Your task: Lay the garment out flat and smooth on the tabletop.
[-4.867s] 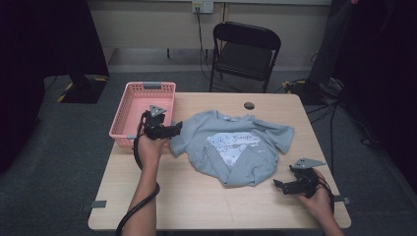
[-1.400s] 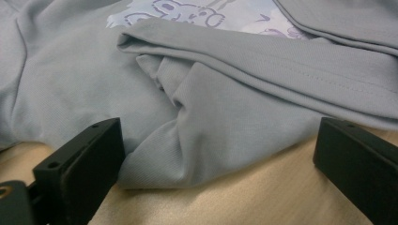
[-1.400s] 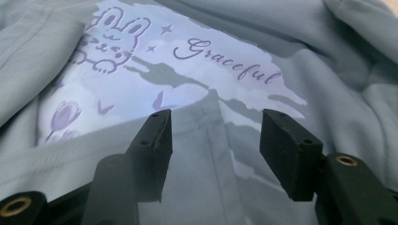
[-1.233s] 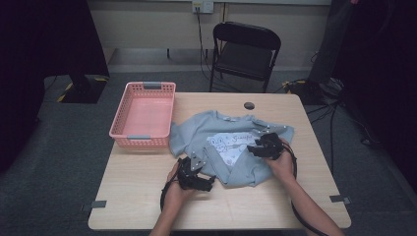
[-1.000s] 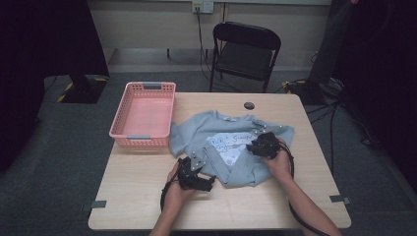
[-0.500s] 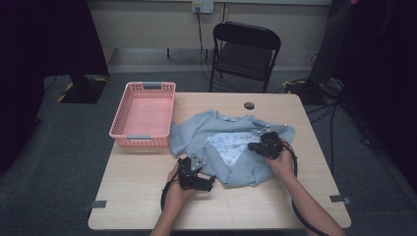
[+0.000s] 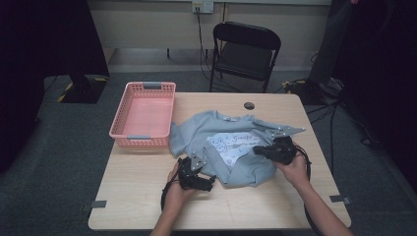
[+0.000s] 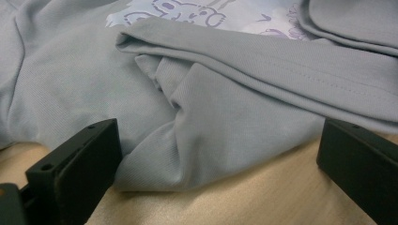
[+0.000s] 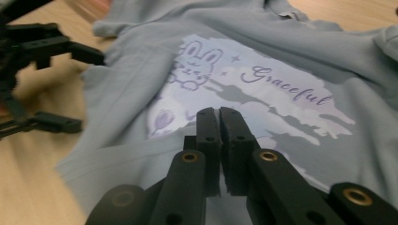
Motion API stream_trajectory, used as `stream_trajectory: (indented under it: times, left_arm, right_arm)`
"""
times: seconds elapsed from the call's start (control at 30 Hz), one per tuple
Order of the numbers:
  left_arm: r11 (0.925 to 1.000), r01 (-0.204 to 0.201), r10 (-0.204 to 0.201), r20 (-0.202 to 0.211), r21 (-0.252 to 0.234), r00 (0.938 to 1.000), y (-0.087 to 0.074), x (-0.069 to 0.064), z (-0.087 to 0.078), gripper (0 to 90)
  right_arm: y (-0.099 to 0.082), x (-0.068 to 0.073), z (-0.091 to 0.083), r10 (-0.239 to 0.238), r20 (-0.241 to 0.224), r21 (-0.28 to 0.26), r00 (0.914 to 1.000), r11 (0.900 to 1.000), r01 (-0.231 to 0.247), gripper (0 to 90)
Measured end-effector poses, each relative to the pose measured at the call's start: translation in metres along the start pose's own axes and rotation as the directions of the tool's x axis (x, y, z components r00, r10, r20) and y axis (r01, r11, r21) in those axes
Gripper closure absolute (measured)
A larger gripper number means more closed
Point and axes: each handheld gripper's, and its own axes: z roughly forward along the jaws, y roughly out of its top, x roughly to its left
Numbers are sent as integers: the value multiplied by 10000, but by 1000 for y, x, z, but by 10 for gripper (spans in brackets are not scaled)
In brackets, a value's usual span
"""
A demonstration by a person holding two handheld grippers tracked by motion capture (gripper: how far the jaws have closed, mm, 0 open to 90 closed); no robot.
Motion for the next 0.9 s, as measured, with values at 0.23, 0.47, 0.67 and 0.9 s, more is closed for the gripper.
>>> stream_trajectory:
  times: [0.23, 0.47, 0.67, 0.9]
  left_arm:
    - [10000, 2, -2, 5, -3, 10000, 0, 0, 0, 0]
    - [10000, 7, -7, 13, 1, 10000, 0, 0, 0, 0]
    - [10000, -15, 15, 43, 4, 10000, 0, 0, 0, 0]
    - [10000, -16, 16, 39, 3, 10000, 0, 0, 0, 0]
  right_arm:
    - [-17, 13, -24, -245, -258, -193, 9994, 9995, 240, 872]
    - [-46, 20, -40, -320, -452, -142, 9985, 9994, 314, 871]
    - [-74, 24, -51, -167, -657, -35, 9977, 9999, 165, 871]
    - [-101, 32, -60, -186, -729, 220, 9972, 9996, 203, 871]
